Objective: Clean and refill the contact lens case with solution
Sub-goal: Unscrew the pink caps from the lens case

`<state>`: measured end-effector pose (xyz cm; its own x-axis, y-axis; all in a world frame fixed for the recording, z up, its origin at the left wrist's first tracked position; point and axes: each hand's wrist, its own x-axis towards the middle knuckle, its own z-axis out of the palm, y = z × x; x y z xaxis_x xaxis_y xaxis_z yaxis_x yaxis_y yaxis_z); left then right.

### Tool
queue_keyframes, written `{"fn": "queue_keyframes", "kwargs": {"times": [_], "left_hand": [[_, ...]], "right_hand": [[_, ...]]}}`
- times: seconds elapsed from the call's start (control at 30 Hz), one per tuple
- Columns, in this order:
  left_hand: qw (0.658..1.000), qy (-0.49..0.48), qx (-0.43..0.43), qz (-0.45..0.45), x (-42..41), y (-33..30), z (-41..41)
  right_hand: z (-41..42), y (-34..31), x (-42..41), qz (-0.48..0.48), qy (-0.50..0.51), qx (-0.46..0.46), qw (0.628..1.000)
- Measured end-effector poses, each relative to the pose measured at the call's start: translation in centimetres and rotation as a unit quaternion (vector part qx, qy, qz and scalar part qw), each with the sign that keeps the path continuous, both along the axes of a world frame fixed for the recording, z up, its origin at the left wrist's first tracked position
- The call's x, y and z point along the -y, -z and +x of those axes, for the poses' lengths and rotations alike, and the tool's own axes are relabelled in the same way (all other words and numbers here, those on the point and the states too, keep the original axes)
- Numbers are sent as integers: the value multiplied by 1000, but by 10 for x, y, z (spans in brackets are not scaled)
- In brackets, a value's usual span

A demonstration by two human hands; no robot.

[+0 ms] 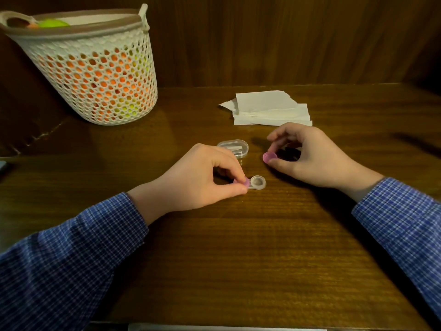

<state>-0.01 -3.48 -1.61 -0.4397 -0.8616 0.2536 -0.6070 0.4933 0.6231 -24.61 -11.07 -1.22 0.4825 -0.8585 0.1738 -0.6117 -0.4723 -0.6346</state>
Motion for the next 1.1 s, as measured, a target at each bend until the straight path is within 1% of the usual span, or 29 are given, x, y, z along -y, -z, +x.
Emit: {"fn": "queue_keyframes", "kwargs": {"times": [0.17,0.23,0.3,0.37,0.43,0.53,0.67,1.0,1.1], "left_hand": [[1000,-10,-4,6,-2,1,-1],[1000,-17,-9,7,-3,0,-2],[1000,-20,-19,14,-4,-1,-3],[1000,-13,-21,17,-6,-3,-3],[1000,-6,-7,3,-7,-5,-2],[1000,-8,19,-10,-7,-6,-1],[999,-11,31,-21,-5,-3,-1],[999,-22,12,-44,-5,-1,-2],[998,-27,3,-47,-5,-2,-4]], "right_hand": [[-1,-5,-1,11,-8,-4,1000],[-2,-8,-3,10,-9,25,1000],[-2,-11,-7,-15,-23,44,999],[-1,-14,-13,-27,-71,27,997],[1,-15,-20,-16,-122,-1,992],[4,-12,-23,-31,-149,-27,988],[6,-10,-24,-50,-145,-47,987],[7,-8,-20,-71,-92,-26,993],[8,-7,-19,-64,-81,-23,994]]}}
